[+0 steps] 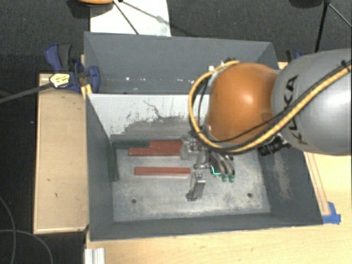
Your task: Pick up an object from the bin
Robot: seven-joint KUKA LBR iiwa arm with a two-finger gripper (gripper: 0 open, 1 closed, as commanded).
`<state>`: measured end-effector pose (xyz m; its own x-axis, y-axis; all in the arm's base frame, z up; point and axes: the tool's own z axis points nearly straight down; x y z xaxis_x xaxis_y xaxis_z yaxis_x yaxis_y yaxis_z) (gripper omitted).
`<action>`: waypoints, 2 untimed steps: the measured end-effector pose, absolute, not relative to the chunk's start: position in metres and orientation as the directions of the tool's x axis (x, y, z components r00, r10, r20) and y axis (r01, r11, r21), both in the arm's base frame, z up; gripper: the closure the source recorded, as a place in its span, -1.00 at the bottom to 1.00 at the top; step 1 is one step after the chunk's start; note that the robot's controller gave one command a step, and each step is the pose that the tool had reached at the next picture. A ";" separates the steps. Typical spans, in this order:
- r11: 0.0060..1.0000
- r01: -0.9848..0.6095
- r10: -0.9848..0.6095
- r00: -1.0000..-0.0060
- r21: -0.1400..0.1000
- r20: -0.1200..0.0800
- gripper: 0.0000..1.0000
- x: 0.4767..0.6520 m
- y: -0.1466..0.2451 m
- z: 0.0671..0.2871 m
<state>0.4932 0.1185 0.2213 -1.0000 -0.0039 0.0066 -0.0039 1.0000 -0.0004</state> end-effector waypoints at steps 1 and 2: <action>1.000 0.000 0.000 -1.000 0.001 -0.002 -1.00 0.495 0.118 0.226; 1.000 0.000 0.000 -1.000 0.001 -0.002 -1.00 0.496 0.118 0.225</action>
Offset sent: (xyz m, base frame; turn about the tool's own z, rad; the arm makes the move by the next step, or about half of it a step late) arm 0.0872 -0.0125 -0.1224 -0.1943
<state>0.4961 0.1178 0.2246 -1.0000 -0.0004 -0.0022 -0.0004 1.0000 0.0011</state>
